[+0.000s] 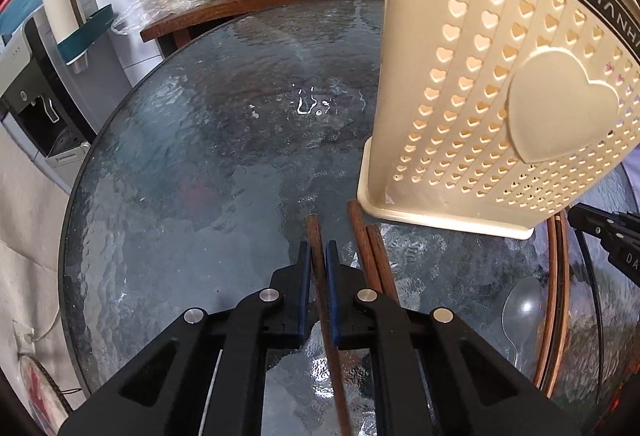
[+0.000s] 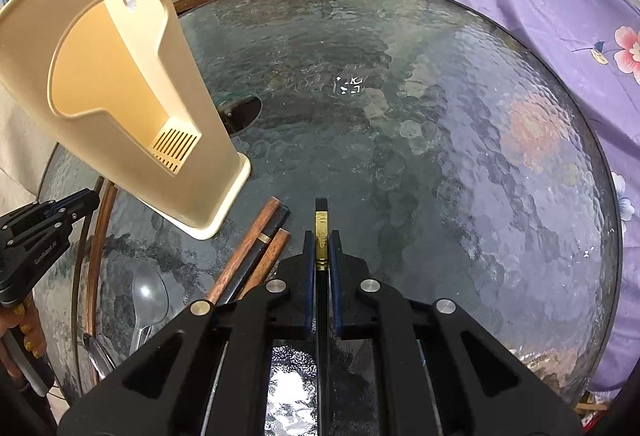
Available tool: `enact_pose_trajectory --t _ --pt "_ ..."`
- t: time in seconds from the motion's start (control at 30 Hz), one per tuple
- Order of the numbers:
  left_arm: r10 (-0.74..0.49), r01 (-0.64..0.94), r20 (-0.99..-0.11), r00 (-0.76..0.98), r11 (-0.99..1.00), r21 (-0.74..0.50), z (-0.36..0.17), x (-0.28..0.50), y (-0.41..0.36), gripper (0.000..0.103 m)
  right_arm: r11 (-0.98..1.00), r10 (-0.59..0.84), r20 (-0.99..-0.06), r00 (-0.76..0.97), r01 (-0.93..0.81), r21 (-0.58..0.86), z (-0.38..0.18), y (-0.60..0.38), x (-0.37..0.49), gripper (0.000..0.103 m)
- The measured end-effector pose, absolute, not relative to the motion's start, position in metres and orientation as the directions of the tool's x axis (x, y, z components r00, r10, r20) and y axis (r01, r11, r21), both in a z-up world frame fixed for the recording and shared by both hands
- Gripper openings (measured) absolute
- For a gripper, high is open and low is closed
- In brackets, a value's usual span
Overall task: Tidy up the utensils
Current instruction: 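Lift the brown chopstick with the left tool while the right tool carries the black chopstick to the holder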
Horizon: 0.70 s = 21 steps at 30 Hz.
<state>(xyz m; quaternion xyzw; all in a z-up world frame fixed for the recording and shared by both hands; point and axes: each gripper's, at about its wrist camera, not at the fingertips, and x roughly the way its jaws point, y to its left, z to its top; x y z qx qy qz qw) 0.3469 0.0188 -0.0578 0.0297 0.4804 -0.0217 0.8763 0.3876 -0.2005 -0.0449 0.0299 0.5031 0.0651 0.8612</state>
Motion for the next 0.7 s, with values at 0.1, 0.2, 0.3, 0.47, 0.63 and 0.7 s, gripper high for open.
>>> enact_pose_trajectory --t 0.1,0.2,0.3,0.47,0.63,0.7 --pt "-0.023 0.053 -0.838 0.544 0.999 0.007 -0.057 0.346 0.021 0.006 0.986 0.166 -0.850 0.500 -0.084 0.144 -0.044 -0.205 0.383 0.007" --pt "-0.047 0.048 -0.830 0.556 0.999 -0.024 -0.053 0.343 0.024 0.006 0.980 0.197 -0.827 0.527 -0.100 0.170 -0.037 -0.211 0.375 0.007" --pt "-0.076 0.055 -0.809 0.582 0.997 -0.054 -0.042 0.337 0.027 0.006 0.975 0.222 -0.793 0.568 -0.132 0.178 -0.027 -0.214 0.365 0.007" --pt "-0.115 0.084 -0.762 0.637 0.993 -0.080 -0.019 0.321 0.029 0.006 0.958 0.285 -0.740 0.609 -0.166 0.232 -0.011 -0.225 0.347 0.007" --pt "-0.166 0.116 -0.722 0.672 0.986 -0.119 0.003 0.306 0.032 0.006 0.939 0.343 -0.689 0.639 -0.201 0.280 0.016 -0.232 0.333 0.007" --pt "-0.179 0.130 -0.703 0.688 0.984 -0.123 0.014 0.297 0.030 0.006 0.933 0.357 -0.667 0.654 -0.220 0.283 0.031 -0.231 0.327 0.007"
